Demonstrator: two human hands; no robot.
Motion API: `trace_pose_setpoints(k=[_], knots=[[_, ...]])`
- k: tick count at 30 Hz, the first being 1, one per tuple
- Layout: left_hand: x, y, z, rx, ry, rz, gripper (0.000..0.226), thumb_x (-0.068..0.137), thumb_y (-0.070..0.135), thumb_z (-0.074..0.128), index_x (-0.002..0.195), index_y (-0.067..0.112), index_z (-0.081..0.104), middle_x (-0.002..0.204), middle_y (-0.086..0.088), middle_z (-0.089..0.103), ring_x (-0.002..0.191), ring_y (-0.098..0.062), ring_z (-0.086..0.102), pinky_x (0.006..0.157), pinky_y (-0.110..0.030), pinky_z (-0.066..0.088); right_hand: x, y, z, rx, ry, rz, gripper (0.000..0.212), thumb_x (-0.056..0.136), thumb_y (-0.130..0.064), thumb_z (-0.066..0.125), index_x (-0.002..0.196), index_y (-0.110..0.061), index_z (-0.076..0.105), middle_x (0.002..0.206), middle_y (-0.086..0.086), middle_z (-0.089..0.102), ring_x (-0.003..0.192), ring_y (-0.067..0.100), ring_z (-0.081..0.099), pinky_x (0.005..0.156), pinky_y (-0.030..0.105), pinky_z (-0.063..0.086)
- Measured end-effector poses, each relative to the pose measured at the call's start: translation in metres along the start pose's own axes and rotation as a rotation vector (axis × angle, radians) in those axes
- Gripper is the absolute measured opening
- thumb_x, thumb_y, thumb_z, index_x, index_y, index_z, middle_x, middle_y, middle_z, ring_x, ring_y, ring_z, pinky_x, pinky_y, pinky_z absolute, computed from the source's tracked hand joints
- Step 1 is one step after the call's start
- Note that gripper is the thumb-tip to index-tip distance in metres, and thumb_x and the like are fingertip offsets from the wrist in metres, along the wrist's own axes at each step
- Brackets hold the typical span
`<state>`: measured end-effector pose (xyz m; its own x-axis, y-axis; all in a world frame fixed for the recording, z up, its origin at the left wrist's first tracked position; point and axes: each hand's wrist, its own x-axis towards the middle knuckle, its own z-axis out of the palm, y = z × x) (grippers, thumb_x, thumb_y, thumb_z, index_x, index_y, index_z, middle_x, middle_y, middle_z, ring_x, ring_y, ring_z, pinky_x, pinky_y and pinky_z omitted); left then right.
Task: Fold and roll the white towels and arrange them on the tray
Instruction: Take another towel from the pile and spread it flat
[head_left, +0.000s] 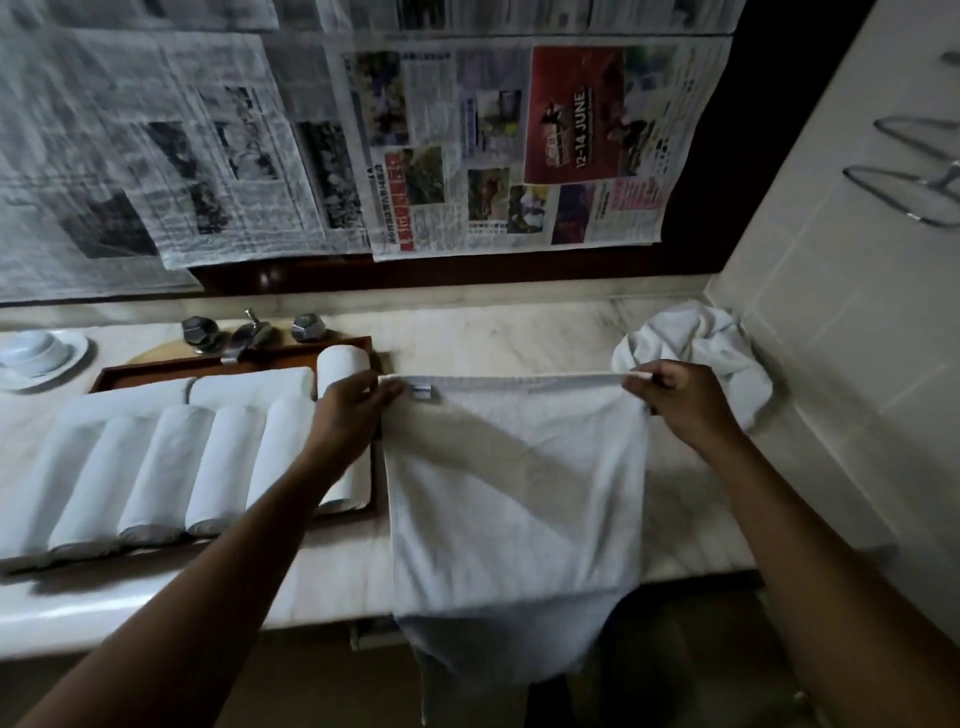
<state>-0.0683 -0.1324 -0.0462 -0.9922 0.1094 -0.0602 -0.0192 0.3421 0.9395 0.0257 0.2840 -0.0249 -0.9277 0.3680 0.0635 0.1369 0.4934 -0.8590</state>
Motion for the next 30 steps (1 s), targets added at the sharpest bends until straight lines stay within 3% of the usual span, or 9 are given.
trace_pose_setpoints(k=[5,7,11,14,18,20,23,26,30], knots=[[0.051,0.024,0.015,0.031,0.097,0.028,0.037,0.081,0.062,0.073,0.094,0.028,0.078,0.084,0.001,0.076,0.086,-0.03,0.075,0.077,-0.06,0.061,0.075,-0.001,-0.001,-0.018,-0.004,-0.037,0.018,0.085,-0.029,0.084,0.093,-0.014,0.077,0.078,0.001,0.076,0.074,0.019,0.075,0.066,0.037,0.063],[0.074,0.032,0.023,0.063,0.139,0.027,0.031,0.082,0.06,0.072,0.085,0.03,0.076,0.072,0.005,0.072,0.073,-0.028,0.071,0.073,-0.058,0.06,0.107,0.001,-0.002,-0.031,-0.029,-0.039,0.018,0.083,-0.032,0.085,0.089,-0.018,0.075,0.076,-0.002,0.076,0.071,0.017,0.075,0.064,0.037,0.063],[0.111,0.047,0.038,0.092,0.226,0.062,0.022,0.089,0.042,0.077,0.075,0.026,0.073,0.063,0.013,0.069,0.054,-0.002,0.058,0.056,-0.029,0.049,0.156,-0.001,0.003,-0.064,-0.038,-0.064,0.022,0.083,-0.034,0.085,0.09,-0.016,0.076,0.078,-0.003,0.075,0.066,0.009,0.073,0.06,0.027,0.061],[0.14,0.054,0.048,0.126,0.272,0.059,0.021,0.088,0.037,0.078,0.074,0.024,0.07,0.059,0.021,0.066,0.051,0.005,0.057,0.05,-0.018,0.04,0.194,0.004,0.011,-0.064,-0.047,-0.048,0.024,0.085,-0.033,0.084,0.094,-0.012,0.075,0.083,0.001,0.076,0.068,0.008,0.072,0.059,0.022,0.06],[0.185,0.047,0.051,0.116,0.316,0.02,0.021,0.084,0.041,0.082,0.074,0.025,0.071,0.058,0.02,0.066,0.051,0.004,0.056,0.054,-0.025,0.041,0.244,0.013,0.027,-0.124,-0.054,-0.037,0.019,0.091,-0.031,0.078,0.101,-0.015,0.074,0.09,0.002,0.075,0.082,0.02,0.073,0.078,0.044,0.064],[0.207,0.042,0.056,0.158,0.315,0.004,0.024,0.085,0.042,0.081,0.074,0.023,0.071,0.055,0.021,0.064,0.049,0.005,0.055,0.052,-0.024,0.04,0.263,0.016,0.037,-0.166,-0.05,-0.049,0.02,0.093,-0.032,0.076,0.104,-0.015,0.074,0.091,0.0,0.074,0.084,0.021,0.072,0.081,0.046,0.062],[0.237,0.033,0.063,0.184,0.309,-0.006,0.022,0.086,0.038,0.08,0.083,0.017,0.074,0.059,0.014,0.067,0.056,0.002,0.062,0.052,-0.02,0.044,0.286,0.02,0.053,-0.159,-0.023,-0.003,0.019,0.092,-0.029,0.077,0.104,-0.014,0.074,0.091,0.002,0.072,0.085,0.022,0.071,0.082,0.045,0.062],[0.271,0.015,0.071,0.203,0.317,-0.07,0.018,0.086,0.035,0.082,0.088,0.021,0.072,0.079,-0.003,0.076,0.072,-0.024,0.073,0.067,-0.039,0.057,0.313,0.031,0.07,-0.199,0.014,0.037,0.022,0.09,-0.03,0.079,0.103,-0.012,0.075,0.095,0.007,0.075,0.086,0.018,0.067,0.078,0.03,0.052],[0.313,-0.015,0.081,0.262,0.312,-0.109,0.019,0.084,0.04,0.081,0.084,0.026,0.068,0.078,0.002,0.075,0.072,-0.024,0.073,0.071,-0.043,0.06,0.341,0.051,0.095,-0.239,0.053,0.11,0.028,0.088,-0.031,0.081,0.103,-0.008,0.075,0.096,0.009,0.076,0.084,0.016,0.062,0.076,0.023,0.04]])
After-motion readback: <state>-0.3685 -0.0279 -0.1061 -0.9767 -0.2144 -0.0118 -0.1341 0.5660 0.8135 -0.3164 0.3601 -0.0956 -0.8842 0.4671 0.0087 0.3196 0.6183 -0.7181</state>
